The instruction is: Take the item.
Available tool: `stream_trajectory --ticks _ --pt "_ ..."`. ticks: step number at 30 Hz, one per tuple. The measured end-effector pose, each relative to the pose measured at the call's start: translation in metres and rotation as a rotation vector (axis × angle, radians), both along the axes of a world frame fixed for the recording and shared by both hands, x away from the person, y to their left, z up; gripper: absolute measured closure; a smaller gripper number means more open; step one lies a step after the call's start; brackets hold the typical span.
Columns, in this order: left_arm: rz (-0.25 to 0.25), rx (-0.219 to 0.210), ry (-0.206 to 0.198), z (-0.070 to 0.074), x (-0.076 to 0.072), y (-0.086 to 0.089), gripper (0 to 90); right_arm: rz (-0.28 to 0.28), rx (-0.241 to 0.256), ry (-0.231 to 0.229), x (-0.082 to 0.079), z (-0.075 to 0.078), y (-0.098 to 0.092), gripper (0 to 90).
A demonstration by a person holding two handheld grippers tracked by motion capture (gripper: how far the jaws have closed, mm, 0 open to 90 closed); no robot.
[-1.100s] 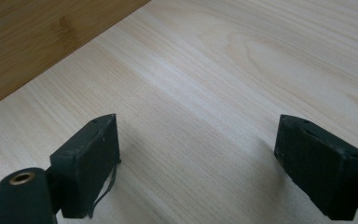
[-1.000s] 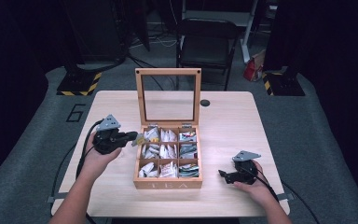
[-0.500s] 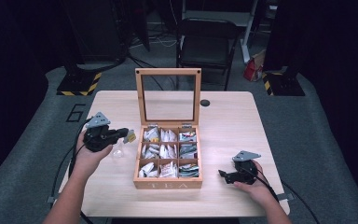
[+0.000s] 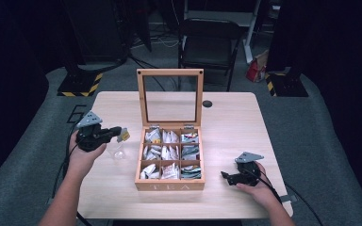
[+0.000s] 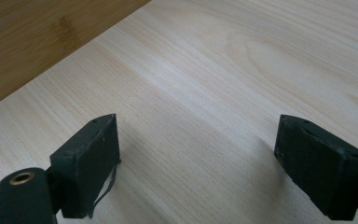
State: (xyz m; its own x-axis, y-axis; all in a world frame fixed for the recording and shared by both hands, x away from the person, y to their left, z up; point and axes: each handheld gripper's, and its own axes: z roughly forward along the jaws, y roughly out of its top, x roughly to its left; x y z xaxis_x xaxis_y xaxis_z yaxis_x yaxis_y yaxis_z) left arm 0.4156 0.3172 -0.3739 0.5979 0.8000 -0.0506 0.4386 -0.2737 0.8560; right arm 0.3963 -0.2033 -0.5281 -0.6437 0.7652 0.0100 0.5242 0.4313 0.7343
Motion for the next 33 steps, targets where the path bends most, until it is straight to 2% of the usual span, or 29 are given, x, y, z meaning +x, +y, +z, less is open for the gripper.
stream_trajectory --ticks 15,25,33 --pt "0.069 -0.016 -0.002 -0.001 0.005 0.017 88.9 0.000 0.000 0.000 0.000 0.000 0.000 13.3" --pt "0.095 -0.017 -0.005 -0.002 0.008 0.022 89.0 0.000 0.000 0.000 0.000 0.000 0.000 13.3" --pt "0.101 -0.017 0.012 -0.008 0.008 0.025 89.0 0.000 0.000 0.000 0.000 0.000 0.000 13.3"
